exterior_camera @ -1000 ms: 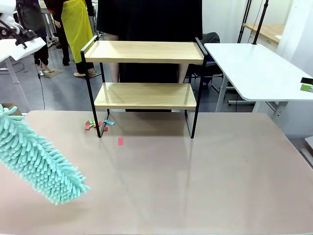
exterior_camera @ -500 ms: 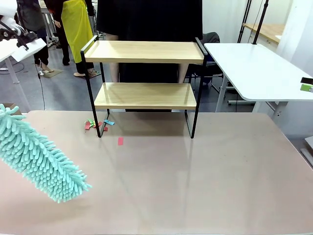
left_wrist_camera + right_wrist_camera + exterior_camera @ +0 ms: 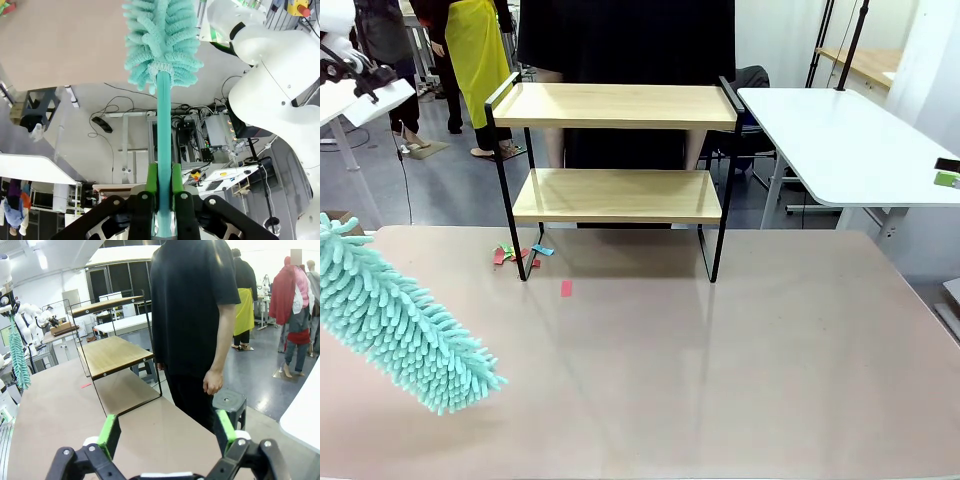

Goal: Clean the shelf.
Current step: Hand the Duster back to the human.

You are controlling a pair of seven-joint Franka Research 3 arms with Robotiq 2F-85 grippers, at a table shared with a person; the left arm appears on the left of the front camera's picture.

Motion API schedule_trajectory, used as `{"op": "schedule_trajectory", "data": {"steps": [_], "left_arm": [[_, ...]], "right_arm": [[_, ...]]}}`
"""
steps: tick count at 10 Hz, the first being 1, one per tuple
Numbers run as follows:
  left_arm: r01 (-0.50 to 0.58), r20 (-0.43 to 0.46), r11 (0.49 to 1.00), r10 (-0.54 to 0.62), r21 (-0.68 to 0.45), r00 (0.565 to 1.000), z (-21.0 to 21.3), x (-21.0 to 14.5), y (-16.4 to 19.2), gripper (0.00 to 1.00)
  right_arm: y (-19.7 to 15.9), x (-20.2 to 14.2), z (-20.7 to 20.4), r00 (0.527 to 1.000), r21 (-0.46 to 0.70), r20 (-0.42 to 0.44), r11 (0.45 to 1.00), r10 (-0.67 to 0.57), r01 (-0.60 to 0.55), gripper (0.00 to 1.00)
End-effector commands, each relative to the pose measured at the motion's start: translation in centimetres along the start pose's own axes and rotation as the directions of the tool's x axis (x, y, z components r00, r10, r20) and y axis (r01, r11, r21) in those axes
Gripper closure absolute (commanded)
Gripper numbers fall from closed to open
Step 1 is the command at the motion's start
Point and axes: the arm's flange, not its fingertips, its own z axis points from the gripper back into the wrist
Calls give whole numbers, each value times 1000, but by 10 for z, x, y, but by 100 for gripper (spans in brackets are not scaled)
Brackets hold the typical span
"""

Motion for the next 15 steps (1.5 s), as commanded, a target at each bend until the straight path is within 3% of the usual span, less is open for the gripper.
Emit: {"op": "schedule_trajectory", "data": {"steps": [1,4,8,10,12,15], "left_arm": [[0,0,1000,0,0,1000,0,0,0,87],[52,203,995,-67,80,977,-19,13,31,87],[73,452,983,-142,168,881,-50,22,40,87],[21,617,970,-172,244,768,-64,38,37,87],[-5,756,973,-175,229,631,-79,52,44,87],[23,831,952,-279,307,482,-106,85,60,87]], "right_arm": [[0,0,0,1000,0,0,1000,0,0,0],[53,37,-39,999,102,34,995,1,-4,0],[144,69,-79,989,376,49,920,-136,108,0],[191,73,-102,992,438,14,893,-126,107,0],[227,61,-129,998,471,6,880,-59,50,0],[256,42,-163,999,504,-46,862,-29,48,0]]}}
